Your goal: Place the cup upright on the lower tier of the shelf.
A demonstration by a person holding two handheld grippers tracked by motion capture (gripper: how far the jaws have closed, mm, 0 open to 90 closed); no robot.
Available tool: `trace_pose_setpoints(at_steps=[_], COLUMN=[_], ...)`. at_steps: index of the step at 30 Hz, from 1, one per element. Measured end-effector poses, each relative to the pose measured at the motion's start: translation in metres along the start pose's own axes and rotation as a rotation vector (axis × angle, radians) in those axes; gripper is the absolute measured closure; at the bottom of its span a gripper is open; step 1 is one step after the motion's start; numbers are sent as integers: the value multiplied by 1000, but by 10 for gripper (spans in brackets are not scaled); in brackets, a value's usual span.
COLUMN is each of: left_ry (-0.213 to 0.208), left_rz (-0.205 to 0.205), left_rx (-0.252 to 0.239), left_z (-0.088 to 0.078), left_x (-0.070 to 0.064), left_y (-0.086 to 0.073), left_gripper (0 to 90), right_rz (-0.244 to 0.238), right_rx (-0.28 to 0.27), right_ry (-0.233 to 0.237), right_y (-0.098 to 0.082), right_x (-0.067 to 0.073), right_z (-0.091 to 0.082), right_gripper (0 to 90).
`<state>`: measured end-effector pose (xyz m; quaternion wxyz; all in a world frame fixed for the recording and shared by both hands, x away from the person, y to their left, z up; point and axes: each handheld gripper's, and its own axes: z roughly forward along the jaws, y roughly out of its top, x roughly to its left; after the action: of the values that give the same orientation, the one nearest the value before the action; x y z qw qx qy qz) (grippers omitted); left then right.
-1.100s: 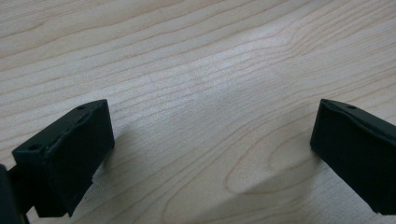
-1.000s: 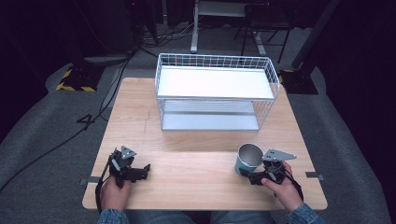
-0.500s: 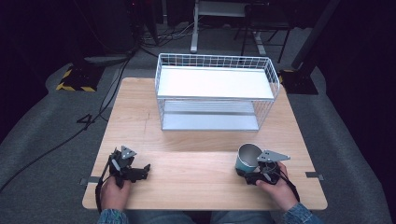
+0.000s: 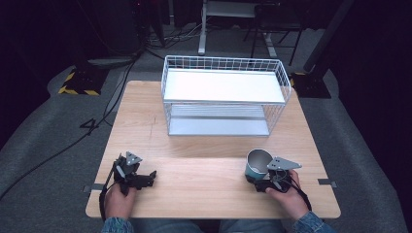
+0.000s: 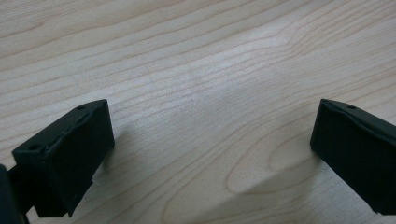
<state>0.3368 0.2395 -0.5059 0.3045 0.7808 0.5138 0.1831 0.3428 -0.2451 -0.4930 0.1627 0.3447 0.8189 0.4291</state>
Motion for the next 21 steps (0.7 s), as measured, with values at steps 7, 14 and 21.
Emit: trace_pose_setpoints(at_steps=[7,14,21], left_ry=[0,0,0], left_rz=[0,0,0], left_rx=[0,0,0], left_z=[0,0,0], left_x=[0,0,0], left_y=[0,0,0], left_gripper=[1,1,1], right_rz=[8,9,4], right_rx=[-18,-42,-62], right_ry=[3,9,16], right_y=[4,17,34], right_x=[0,0,-3], right_z=[-4,-6,-8], right_gripper=[225,225,226])
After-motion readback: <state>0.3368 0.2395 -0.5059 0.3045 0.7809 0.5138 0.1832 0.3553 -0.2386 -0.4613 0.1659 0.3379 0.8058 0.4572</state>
